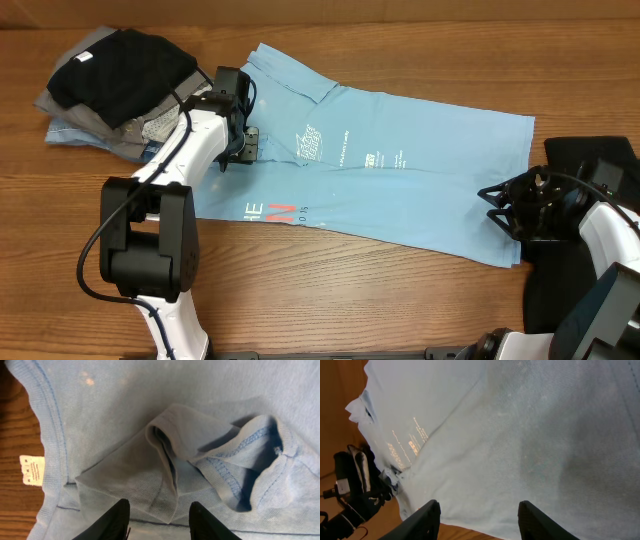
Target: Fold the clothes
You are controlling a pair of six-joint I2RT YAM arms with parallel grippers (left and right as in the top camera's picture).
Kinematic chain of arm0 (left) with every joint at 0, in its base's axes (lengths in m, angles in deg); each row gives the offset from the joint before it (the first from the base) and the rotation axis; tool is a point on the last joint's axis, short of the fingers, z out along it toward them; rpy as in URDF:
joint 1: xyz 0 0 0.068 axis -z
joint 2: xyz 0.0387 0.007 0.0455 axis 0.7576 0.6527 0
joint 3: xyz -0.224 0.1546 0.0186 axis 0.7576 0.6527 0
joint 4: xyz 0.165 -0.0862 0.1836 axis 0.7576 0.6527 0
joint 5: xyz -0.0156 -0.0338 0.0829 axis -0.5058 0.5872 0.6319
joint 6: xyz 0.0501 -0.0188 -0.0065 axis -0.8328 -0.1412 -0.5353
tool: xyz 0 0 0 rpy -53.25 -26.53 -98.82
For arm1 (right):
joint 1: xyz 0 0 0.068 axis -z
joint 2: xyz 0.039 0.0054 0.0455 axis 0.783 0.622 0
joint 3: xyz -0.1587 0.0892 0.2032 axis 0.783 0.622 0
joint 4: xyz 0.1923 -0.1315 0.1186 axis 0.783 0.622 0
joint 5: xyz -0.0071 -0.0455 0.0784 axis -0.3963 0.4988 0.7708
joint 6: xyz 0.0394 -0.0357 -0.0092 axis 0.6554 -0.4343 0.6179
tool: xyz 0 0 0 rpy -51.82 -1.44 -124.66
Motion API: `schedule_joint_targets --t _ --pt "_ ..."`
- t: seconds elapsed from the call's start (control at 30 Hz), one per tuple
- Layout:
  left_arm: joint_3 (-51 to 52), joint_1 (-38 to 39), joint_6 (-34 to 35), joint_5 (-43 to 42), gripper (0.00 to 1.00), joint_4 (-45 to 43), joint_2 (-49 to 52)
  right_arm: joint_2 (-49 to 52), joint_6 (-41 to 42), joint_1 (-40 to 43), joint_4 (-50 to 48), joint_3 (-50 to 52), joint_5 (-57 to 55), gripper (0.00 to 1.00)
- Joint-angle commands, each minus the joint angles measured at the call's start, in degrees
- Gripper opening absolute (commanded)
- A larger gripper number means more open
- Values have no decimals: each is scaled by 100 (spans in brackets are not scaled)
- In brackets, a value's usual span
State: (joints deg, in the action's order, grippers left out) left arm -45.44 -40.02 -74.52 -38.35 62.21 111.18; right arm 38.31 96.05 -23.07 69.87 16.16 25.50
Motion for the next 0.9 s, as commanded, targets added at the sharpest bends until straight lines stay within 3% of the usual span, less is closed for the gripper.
schedule_joint_targets --t 0.0,0.23,0.33,0.4,0.47,0.87 --pt "70 -26 -208 -50 43 17 177 -116 -63 -28 -17 -122 -7 54" --pt "72 -22 -210 -127 40 4 345 -116 -63 -28 -24 -122 -7 54" --pt "70 -22 -251 -138 29 0 450 -116 -63 -28 -24 -122 -7 54" --pt "66 -26 -308 -103 13 -9 459 -116 -63 -28 -22 -122 -7 54" --pt "-9 -37 -291 92 4 4 457 -114 -63 -28 -24 -122 -7 54" --pt "-772 -221 -251 1060 4 122 457 -116 -61 -28 7 -122 -7 54"
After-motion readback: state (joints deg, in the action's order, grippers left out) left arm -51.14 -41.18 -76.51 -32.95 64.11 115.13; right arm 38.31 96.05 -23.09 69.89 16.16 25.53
